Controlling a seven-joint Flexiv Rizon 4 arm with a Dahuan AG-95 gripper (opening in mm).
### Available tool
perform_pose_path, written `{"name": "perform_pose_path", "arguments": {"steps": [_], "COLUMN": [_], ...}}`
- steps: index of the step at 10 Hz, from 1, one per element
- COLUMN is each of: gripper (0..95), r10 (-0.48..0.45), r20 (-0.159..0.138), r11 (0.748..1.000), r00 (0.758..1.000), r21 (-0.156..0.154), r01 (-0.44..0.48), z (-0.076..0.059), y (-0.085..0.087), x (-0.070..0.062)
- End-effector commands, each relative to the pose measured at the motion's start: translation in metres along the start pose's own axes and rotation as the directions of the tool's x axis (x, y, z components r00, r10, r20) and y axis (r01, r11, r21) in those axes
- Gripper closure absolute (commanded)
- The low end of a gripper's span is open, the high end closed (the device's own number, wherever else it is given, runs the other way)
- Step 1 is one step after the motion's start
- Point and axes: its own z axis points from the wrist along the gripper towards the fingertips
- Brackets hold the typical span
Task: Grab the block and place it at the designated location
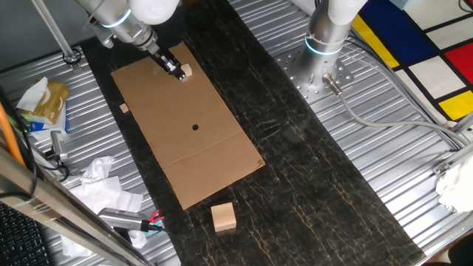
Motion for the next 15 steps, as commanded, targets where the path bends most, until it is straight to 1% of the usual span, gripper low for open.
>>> {"name": "perform_pose_path", "arguments": {"steps": [1,4,6,10,11,15], "gripper": [57.0,57.0,57.0,57.0,57.0,57.0], "r10": [-0.008,-0.029,-0.035,-0.049,-0.052,-0.064], "r20": [-0.002,-0.01,-0.016,-0.028,-0.03,-0.029], "r11": [1.0,0.999,0.998,0.995,0.994,0.993], "r00": [1.0,1.0,0.999,0.998,0.998,0.998], "r21": [0.014,0.046,0.054,0.088,0.093,0.093], "r01": [0.008,0.03,0.036,0.051,0.054,0.066], "z": [0.001,0.003,0.005,0.006,0.007,0.011], "y": [0.0,0.0,0.0,-0.001,-0.002,-0.007], "x": [0.0,0.002,0.002,0.003,0.003,0.006]}}
